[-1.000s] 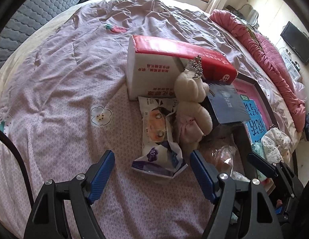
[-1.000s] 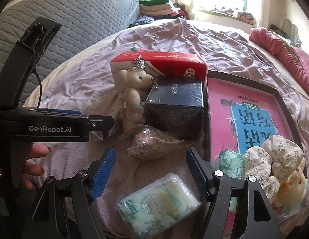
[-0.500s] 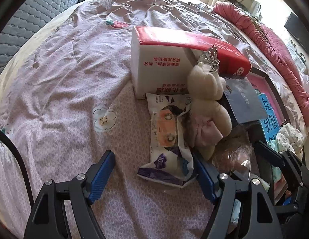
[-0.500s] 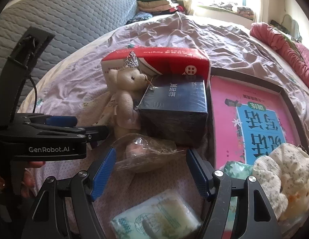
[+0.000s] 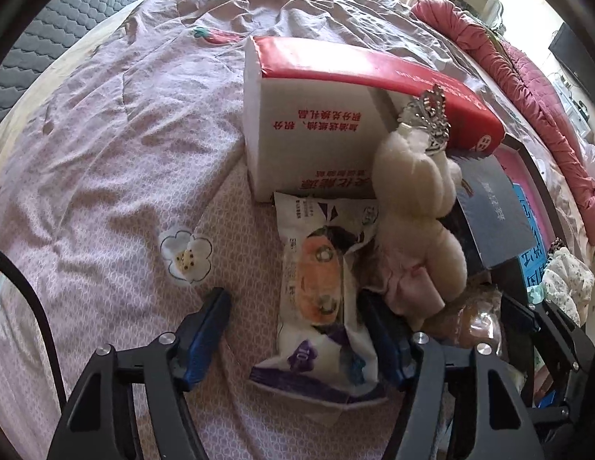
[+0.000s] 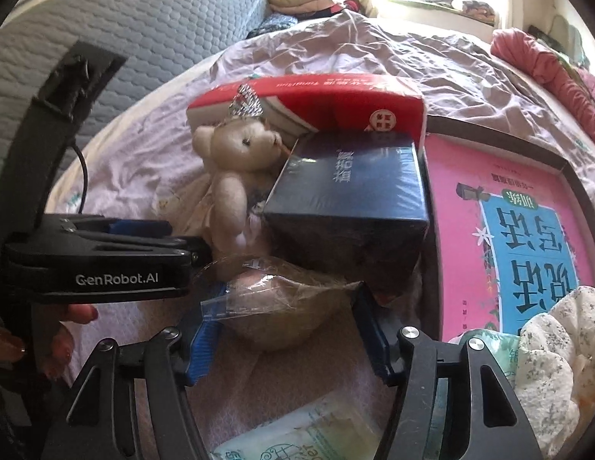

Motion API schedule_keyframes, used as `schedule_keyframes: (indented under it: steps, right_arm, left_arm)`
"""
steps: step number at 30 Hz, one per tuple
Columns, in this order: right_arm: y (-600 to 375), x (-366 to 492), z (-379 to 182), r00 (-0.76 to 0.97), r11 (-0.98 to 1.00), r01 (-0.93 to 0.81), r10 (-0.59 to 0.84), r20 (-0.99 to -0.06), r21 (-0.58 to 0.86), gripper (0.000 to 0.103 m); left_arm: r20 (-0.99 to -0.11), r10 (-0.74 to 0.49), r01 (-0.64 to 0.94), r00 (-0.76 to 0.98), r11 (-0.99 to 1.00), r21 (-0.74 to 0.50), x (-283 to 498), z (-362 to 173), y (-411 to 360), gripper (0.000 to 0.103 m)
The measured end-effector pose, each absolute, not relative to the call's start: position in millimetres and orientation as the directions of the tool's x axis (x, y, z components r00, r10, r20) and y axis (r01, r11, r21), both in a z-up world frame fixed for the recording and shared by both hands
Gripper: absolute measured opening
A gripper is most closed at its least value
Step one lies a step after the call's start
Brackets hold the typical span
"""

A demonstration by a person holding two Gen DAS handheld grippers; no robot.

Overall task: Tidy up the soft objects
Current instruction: 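Grasp the white wet wipes pack with the left tool while the right tool grasps the clear plastic bag, then carry the wipes pack and plastic bag with both tools over the tray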

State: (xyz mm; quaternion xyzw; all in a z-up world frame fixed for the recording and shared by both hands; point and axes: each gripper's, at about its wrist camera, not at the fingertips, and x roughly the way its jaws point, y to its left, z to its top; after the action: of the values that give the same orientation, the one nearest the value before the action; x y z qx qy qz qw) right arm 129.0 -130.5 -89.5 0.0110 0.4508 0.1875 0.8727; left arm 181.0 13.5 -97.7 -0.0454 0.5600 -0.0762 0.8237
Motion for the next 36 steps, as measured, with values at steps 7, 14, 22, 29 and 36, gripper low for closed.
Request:
schedule_keyframes:
  steps: [7, 14, 22, 29, 36]
  right_arm:
    - [-135, 127, -86, 0.526, 0.922, -0.322, 0.363, -0.769, 0.215, 0.062]
    - [-147, 120, -75, 0.562, 0.929, -0.292, 0.359, -0.745, 0.227, 0.062]
    - [-147, 114, -71, 0.563, 0.928, -0.294, 0.361, -0.744, 0.228, 0.062]
    - [-145, 110, -66, 0.571, 0.928, -0.297, 0.363, -0.737, 0.227, 0.062]
    - [-146, 103, -58, 0.584, 0.928, -0.296, 0.362, -0.726, 0.226, 0.062]
  left_arm:
    - [-0.907, -0.19, 0.049, 0.376, 0.982, -0.185, 183, -98, 19, 0.042]
    - [-0.895, -0.219, 0.036, 0.389, 0.974, -0.223, 180, -95, 26, 0.039]
    - [-0.884, -0.246, 0.037, 0.398, 0.967, -0.252, 170, -88, 32, 0.039]
    - [-0.879, -0.22, 0.048, 0.424, 0.974, -0.221, 156, -77, 34, 0.039]
    - [-0.865, -0.216, 0.056, 0.453, 0.975, -0.214, 142, -63, 41, 0.039]
